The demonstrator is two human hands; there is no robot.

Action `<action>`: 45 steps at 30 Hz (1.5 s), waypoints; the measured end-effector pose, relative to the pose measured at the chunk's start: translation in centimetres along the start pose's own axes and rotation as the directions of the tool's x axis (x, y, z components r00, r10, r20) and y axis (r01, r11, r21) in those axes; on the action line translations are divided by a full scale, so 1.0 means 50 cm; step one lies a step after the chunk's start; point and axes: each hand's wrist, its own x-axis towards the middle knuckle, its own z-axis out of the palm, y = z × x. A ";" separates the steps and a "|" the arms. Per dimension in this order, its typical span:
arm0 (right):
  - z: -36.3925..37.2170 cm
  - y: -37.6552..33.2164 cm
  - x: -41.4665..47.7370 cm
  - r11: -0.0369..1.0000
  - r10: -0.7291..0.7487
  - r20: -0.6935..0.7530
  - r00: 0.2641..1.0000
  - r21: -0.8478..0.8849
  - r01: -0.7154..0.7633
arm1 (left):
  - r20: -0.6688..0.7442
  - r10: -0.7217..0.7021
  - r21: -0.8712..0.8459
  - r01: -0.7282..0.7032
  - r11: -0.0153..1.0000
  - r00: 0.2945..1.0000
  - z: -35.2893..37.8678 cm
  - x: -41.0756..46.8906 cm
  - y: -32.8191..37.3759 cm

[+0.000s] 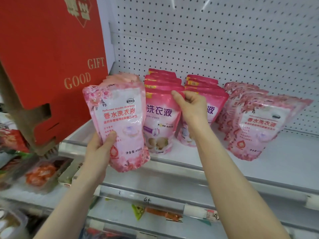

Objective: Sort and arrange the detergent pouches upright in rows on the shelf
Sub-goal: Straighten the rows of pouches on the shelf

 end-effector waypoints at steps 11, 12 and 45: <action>-0.007 -0.023 -0.019 0.995 0.016 -0.014 1.000 -0.097 -0.017 | 0.136 0.027 -0.006 -0.027 1.000 0.990 0.016 -0.041 0.013; -0.016 -0.035 -0.032 0.984 -0.061 -0.025 0.998 -0.168 0.056 | 0.151 0.035 -0.004 -0.035 0.999 0.988 0.022 -0.048 0.014; -0.850 0.052 0.070 0.756 -0.233 -0.084 0.969 -0.643 0.126 | 0.725 0.426 0.550 -0.827 0.117 0.542 0.823 -0.093 0.037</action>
